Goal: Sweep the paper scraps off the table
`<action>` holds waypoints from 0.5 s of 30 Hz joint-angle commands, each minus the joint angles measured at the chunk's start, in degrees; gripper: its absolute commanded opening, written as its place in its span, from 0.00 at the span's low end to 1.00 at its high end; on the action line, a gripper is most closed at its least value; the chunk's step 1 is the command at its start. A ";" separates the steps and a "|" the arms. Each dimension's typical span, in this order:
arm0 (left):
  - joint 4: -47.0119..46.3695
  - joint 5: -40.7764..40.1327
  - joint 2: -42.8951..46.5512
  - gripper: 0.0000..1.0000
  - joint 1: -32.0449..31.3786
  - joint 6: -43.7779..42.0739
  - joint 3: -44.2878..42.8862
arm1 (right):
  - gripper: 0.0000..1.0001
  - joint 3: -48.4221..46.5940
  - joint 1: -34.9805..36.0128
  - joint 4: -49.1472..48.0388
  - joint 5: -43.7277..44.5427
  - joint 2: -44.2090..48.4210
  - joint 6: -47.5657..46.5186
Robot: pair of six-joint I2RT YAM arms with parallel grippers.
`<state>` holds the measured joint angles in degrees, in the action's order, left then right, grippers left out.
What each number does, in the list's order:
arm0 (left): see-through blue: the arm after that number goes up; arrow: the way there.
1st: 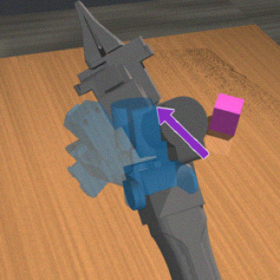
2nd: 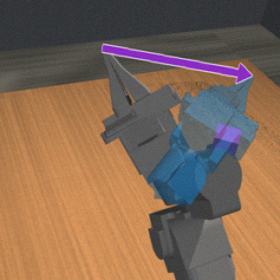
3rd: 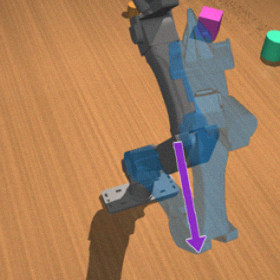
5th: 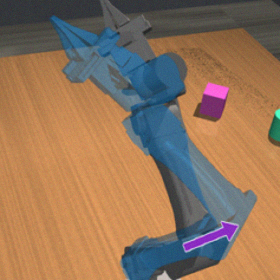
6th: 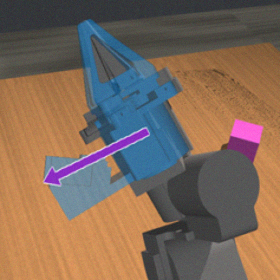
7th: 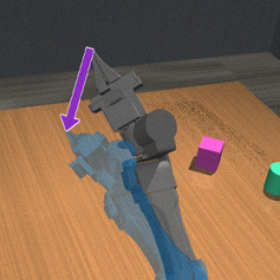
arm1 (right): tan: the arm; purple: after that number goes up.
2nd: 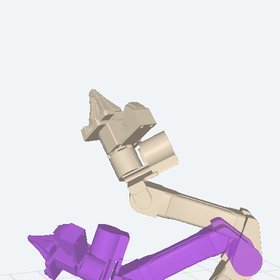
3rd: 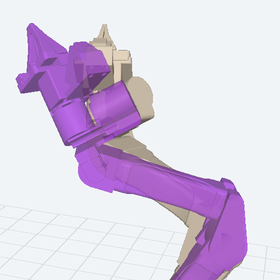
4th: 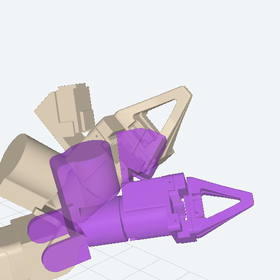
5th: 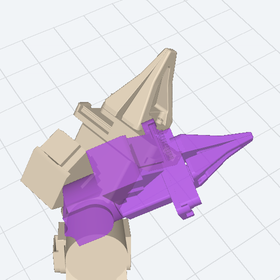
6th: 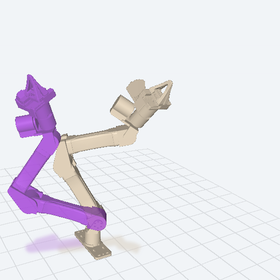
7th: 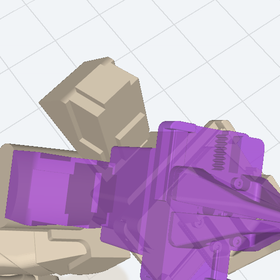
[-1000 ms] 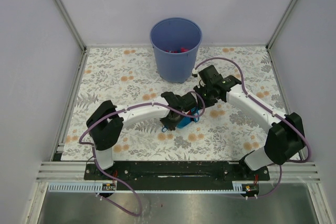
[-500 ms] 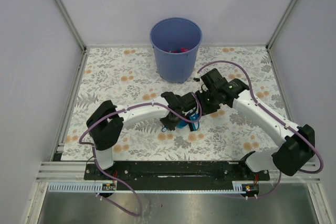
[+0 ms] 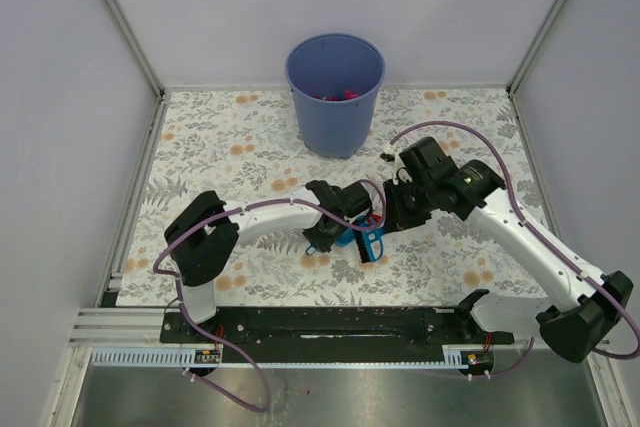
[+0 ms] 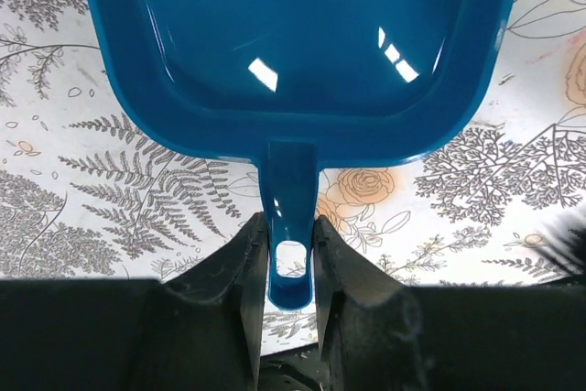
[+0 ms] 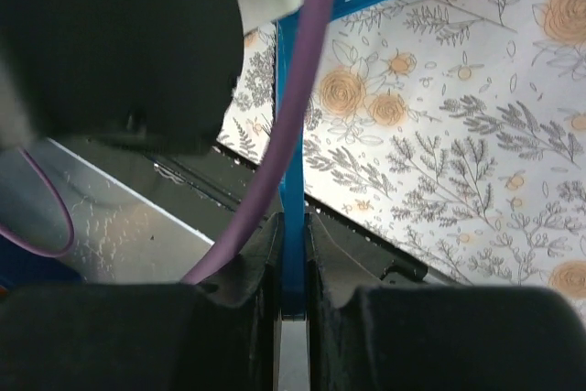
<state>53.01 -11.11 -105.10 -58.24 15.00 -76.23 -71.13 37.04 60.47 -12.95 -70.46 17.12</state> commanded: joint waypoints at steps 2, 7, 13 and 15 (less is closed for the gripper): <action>-3.88 1.18 0.86 0.00 0.05 0.29 2.22 | 0.00 -0.41 1.37 6.05 6.06 5.23 2.64; -3.45 1.01 0.51 0.00 0.05 0.29 2.22 | 0.00 1.34 1.28 5.72 20.22 7.35 6.25; -2.30 1.53 0.69 0.00 0.05 -0.15 1.52 | 0.00 3.02 -2.13 -5.60 31.22 -1.50 0.99; -1.69 1.71 -0.19 0.00 0.05 -0.50 0.91 | 0.00 2.23 -4.42 -9.56 32.81 -5.72 -1.56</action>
<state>50.89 -10.68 -105.10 -58.24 15.00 -74.08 -68.45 35.99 61.14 11.38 -69.84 19.97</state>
